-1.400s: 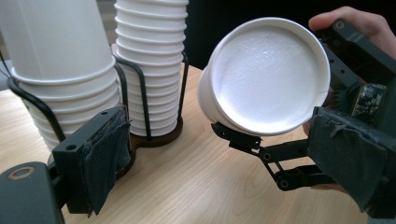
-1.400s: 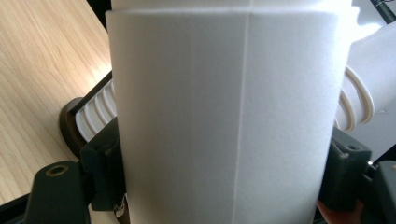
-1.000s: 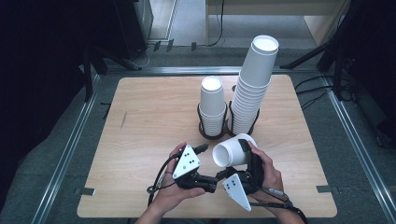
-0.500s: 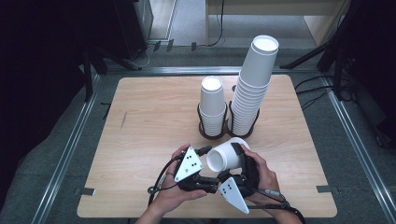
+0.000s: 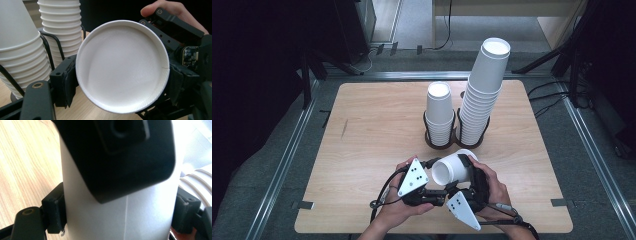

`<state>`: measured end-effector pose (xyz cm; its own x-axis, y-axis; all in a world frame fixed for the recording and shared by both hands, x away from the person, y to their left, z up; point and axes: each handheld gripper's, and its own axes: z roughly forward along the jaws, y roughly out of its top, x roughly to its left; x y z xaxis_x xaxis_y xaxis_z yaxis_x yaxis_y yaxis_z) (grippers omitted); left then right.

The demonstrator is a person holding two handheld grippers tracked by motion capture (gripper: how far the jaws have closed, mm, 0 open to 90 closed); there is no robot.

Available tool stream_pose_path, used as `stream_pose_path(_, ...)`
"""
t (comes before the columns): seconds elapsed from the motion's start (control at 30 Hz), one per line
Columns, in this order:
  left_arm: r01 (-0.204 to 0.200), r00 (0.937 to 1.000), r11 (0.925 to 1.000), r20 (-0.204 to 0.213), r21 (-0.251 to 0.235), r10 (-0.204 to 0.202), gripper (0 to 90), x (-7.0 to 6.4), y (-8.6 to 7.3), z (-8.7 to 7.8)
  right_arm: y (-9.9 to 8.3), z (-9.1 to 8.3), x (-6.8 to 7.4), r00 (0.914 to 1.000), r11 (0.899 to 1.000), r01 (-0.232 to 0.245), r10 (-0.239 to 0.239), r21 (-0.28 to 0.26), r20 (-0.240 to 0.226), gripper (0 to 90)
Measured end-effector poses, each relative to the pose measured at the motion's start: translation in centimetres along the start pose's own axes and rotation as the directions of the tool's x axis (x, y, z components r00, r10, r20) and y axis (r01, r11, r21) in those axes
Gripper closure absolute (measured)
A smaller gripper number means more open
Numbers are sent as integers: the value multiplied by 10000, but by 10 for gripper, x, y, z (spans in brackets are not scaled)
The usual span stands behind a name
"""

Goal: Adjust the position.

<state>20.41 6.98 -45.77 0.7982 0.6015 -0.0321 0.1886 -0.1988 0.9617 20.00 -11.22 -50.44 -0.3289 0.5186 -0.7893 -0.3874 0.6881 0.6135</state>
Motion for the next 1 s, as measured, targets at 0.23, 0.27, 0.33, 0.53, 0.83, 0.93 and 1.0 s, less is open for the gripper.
stream_pose_path(0.23,120,9998,9999,149,-18,-119,248,1,0,-2,-2,-2,0,9994,9990,-346,343,-269,-106,126)
stream_pose_path(0.27,120,9998,9999,149,-18,-119,249,1,0,-2,-3,-2,-1,9994,9987,-346,343,-363,-99,105)
stream_pose_path(0.33,290,9994,9995,188,-98,-288,250,4,2,-4,-4,-1,-1,9983,9983,-553,549,-198,-210,89)
stream_pose_path(0.53,278,9995,9995,171,-164,-275,251,5,4,-7,-11,0,-3,9964,9969,-786,788,73,-303,2)
stream_pose_path(0.83,425,9989,9988,206,-247,-420,251,10,7,-12,-19,1,-8,9943,9936,-1056,1061,389,-124,0)
stream_pose_path(0.93,456,9986,9987,277,-215,-450,251,10,7,-12,-20,2,-7,9960,9954,-881,886,383,-120,0)
stream_pose_path(1.0,435,9986,9989,295,-172,-430,251,9,7,-11,-20,3,-5,9975,9967,-697,701,418,-89,0)
